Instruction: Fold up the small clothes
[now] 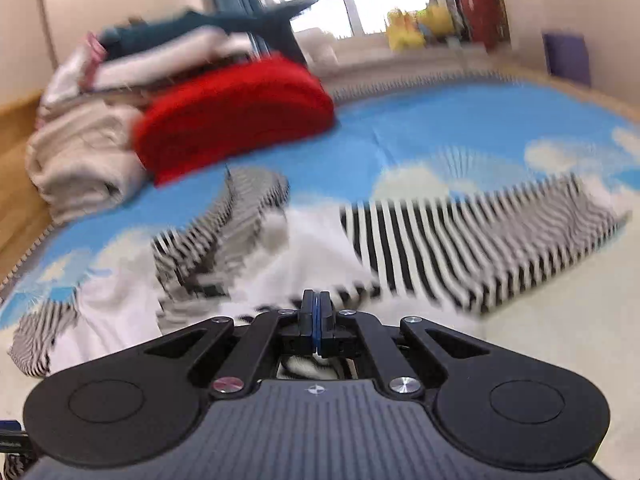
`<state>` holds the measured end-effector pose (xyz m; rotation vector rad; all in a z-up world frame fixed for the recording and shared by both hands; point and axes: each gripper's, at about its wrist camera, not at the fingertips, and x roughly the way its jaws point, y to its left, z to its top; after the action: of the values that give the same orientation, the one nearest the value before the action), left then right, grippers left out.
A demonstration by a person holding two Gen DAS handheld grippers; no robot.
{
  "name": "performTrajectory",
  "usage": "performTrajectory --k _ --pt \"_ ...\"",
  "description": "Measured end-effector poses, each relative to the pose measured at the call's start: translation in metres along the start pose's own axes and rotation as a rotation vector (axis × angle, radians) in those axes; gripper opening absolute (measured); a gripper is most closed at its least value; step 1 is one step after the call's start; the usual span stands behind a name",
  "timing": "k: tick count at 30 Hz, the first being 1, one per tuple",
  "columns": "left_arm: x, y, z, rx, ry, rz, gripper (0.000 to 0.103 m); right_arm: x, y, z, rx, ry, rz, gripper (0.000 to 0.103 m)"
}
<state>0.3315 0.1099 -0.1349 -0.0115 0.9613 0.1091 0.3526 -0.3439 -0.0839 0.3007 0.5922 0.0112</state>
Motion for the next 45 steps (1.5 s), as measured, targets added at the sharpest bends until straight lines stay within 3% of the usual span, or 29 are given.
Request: performTrajectory --k 3,7,12,16,17,18,20,23,28,29,30,31,33,36,41,42,44,45 --pt "-0.002 0.004 0.000 0.001 -0.004 -0.008 0.102 0.006 -0.003 -0.003 0.008 0.109 -0.005 0.006" --pt "-0.005 0.007 0.000 -0.008 -0.004 -0.024 0.102 -0.008 -0.002 -0.014 -0.061 0.207 -0.004 0.048" --pt "-0.011 0.003 0.000 -0.010 -0.016 -0.032 0.102 -0.003 0.011 -0.042 -0.214 0.316 0.014 0.047" --pt "-0.024 0.000 -0.003 -0.023 -0.017 -0.092 0.102 0.010 0.022 -0.043 -0.187 0.234 -0.002 0.045" --pt "-0.031 -0.001 -0.005 -0.025 -0.014 -0.126 0.102 0.014 0.024 -0.043 -0.188 0.218 -0.012 0.037" --pt "-0.037 -0.002 -0.008 -0.027 -0.013 -0.164 0.102 0.019 0.028 -0.044 -0.195 0.223 -0.019 0.012" --pt "-0.052 -0.002 -0.016 -0.043 0.002 -0.230 0.102 0.019 0.032 -0.043 -0.186 0.233 -0.018 0.011" --pt "-0.064 -0.004 -0.030 -0.060 0.030 -0.288 0.102 -0.004 0.038 -0.037 -0.205 0.182 -0.009 0.010" --pt "-0.043 -0.027 -0.048 0.054 0.168 -0.246 0.102 -0.068 0.019 -0.030 -0.114 0.105 0.023 0.010" --pt "-0.039 -0.031 -0.051 0.077 0.167 -0.221 0.096 -0.081 0.016 -0.031 -0.107 0.090 0.022 0.010" --pt "-0.040 -0.034 -0.054 0.094 0.144 -0.193 0.075 -0.097 0.012 -0.033 -0.101 0.074 0.020 0.010" --pt "-0.045 -0.035 -0.055 0.096 0.114 -0.206 0.046 -0.109 0.009 -0.036 -0.101 0.064 0.020 0.010" --pt "-0.067 -0.033 -0.054 0.070 0.084 -0.259 0.013 -0.135 0.004 -0.046 -0.094 0.078 0.031 0.010" --pt "-0.116 -0.032 -0.055 0.150 -0.012 -0.287 0.013 -0.171 -0.005 -0.067 -0.151 0.067 -0.033 0.009" --pt "-0.181 -0.018 -0.066 0.311 -0.046 -0.367 0.016 -0.220 -0.034 -0.086 -0.085 0.094 0.004 0.009" --pt "-0.185 -0.017 -0.071 0.346 -0.048 -0.358 0.022 -0.227 -0.036 -0.090 -0.084 0.098 0.013 0.009" --pt "-0.178 -0.021 -0.085 0.423 -0.020 -0.293 0.048 -0.229 -0.038 -0.101 -0.103 0.133 0.022 0.009" --pt "-0.167 -0.027 -0.093 0.454 0.013 -0.245 0.069 -0.222 -0.038 -0.109 -0.129 0.172 0.012 0.011"
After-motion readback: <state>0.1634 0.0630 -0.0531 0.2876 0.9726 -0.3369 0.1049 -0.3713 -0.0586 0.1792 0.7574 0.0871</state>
